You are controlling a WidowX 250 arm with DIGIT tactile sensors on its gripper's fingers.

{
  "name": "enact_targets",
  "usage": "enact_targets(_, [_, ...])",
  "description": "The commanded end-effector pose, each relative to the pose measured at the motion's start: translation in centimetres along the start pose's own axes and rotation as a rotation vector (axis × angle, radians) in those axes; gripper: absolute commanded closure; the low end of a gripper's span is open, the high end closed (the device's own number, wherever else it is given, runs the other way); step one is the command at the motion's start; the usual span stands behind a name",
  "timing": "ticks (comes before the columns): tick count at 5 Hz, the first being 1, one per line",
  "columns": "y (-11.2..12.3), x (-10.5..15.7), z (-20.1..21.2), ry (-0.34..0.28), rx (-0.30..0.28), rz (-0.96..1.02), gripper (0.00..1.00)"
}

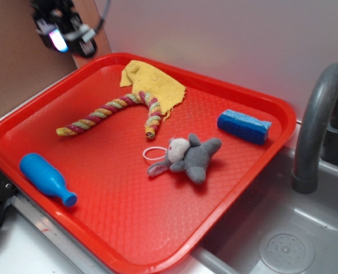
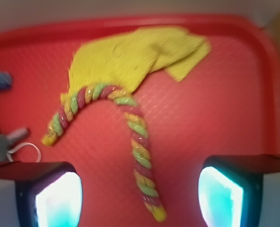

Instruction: Grab the multicolored rope.

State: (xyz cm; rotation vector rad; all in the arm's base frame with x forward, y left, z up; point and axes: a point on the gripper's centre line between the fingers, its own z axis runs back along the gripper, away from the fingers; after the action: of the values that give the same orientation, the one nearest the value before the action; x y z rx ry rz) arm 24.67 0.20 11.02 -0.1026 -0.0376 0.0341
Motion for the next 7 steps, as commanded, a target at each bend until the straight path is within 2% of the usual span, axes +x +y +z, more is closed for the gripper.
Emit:
enact_targets(1, [-0.2, -0.6, -3.7, 0.067, 0.077, -0.064, 0.00])
enact_targets(2, [0.4, -0.9, -5.1, 0.106, 0.085, -0.056, 0.00])
enact_targets(3, [-0.1, -1.2, -7.3, 0.164, 0.100, -0.072, 0.00])
enact_targets(4, [0.4, -1.6, -8.4, 0.192, 0.114, -0.066, 0.00])
enact_targets(5, [0.3, -1.7, -9.3, 0.205, 0.114, -0.094, 0.16])
enact_targets(6, [-0.2, -1.9, -8.9, 0.196, 0.122, -0.087, 1.00])
enact_targets(7, [-0.3, -1.9, -8.8, 0.204, 0.146, -0.089, 1.00])
